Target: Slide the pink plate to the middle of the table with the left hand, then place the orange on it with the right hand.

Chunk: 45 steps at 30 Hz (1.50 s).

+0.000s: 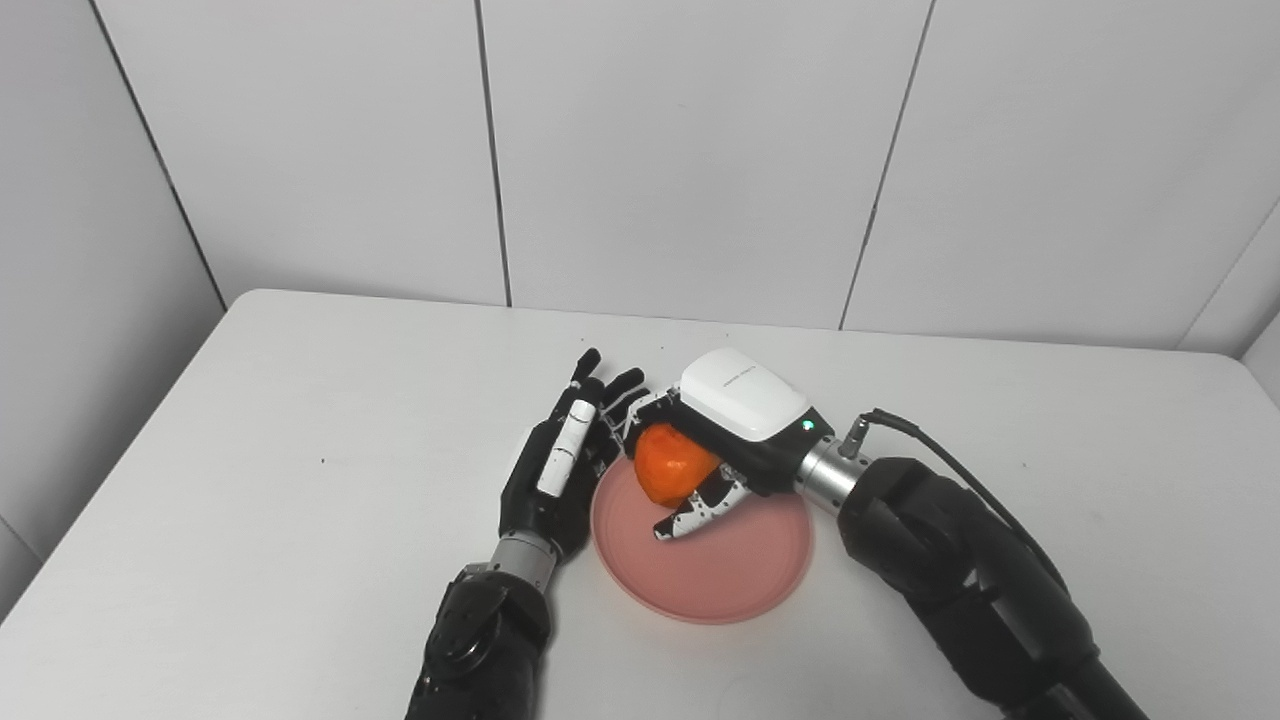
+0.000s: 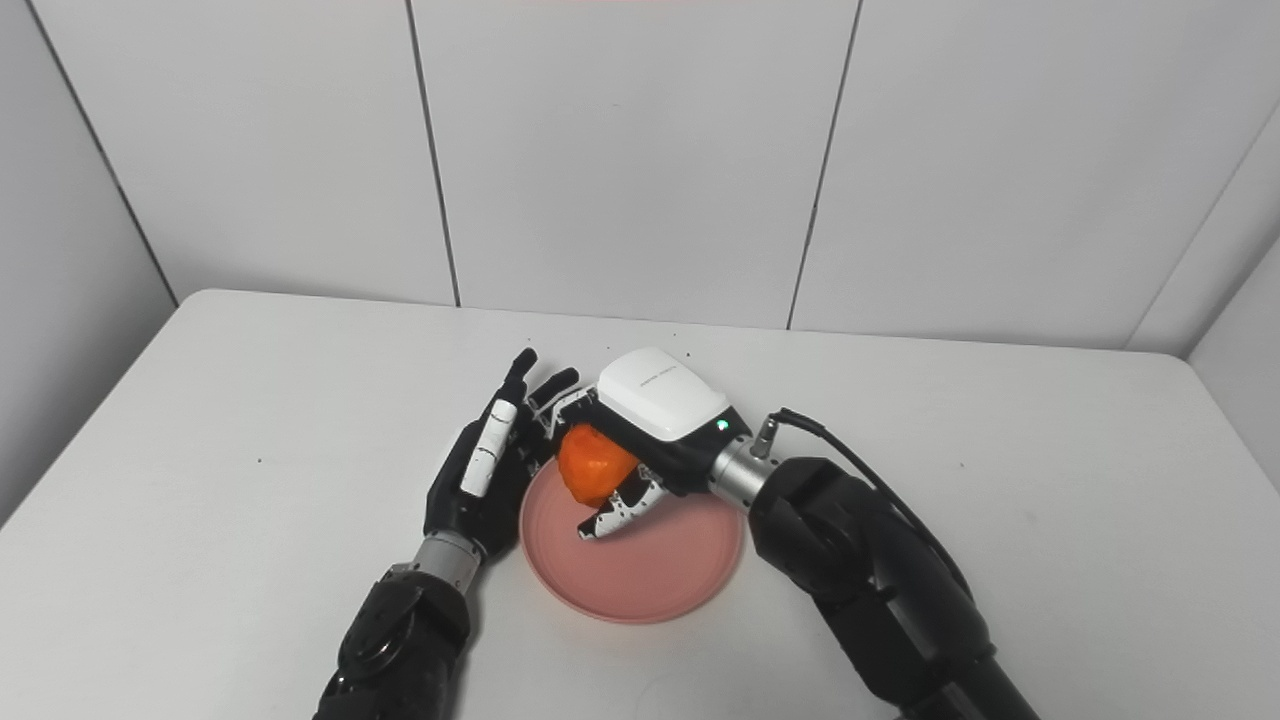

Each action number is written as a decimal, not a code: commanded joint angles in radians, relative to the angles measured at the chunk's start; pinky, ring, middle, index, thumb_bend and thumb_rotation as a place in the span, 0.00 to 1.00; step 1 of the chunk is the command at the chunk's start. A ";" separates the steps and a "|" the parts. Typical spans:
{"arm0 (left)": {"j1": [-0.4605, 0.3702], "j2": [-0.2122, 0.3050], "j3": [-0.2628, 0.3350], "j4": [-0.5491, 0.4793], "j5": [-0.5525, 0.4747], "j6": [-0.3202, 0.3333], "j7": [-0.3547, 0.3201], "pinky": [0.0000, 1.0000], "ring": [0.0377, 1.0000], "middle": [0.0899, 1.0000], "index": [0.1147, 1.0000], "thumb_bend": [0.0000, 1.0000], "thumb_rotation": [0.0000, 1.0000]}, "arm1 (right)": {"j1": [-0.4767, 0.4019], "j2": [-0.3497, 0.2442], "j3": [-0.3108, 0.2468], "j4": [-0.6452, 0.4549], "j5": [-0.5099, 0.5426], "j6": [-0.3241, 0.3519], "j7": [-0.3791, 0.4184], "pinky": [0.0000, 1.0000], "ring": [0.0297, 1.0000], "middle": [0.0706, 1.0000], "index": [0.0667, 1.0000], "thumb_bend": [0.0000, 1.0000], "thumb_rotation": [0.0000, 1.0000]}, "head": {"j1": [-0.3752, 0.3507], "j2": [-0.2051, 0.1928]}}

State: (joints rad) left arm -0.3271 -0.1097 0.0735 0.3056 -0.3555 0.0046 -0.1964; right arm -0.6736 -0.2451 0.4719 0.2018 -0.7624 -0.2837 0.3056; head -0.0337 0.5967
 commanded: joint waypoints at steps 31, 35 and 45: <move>0.036 0.005 0.005 0.059 -0.015 0.015 -0.023 0.82 0.82 0.80 0.95 0.80 0.69 | -0.052 -0.022 0.034 0.051 -0.011 0.016 0.039 0.37 0.42 0.49 0.58 0.61 0.38 | -0.012 0.020; 0.036 0.002 0.010 0.054 -0.022 0.024 -0.019 0.83 0.80 0.80 0.93 0.82 0.70 | -0.047 -0.025 0.031 0.040 -0.022 0.039 0.059 0.39 0.45 0.52 0.65 0.70 0.63 | -0.013 0.020; 0.039 0.005 0.009 0.050 -0.021 0.025 -0.024 0.83 0.81 0.80 0.93 0.82 0.70 | -0.037 -0.028 0.035 0.008 -0.106 0.122 0.086 0.46 0.56 0.62 0.73 0.96 1.00 | -0.012 0.022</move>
State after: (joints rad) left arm -0.3382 -0.1096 0.0783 0.3140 -0.3725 0.0166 -0.2140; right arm -0.6793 -0.2675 0.5218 0.2476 -0.8694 -0.1886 0.3936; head -0.0460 0.6197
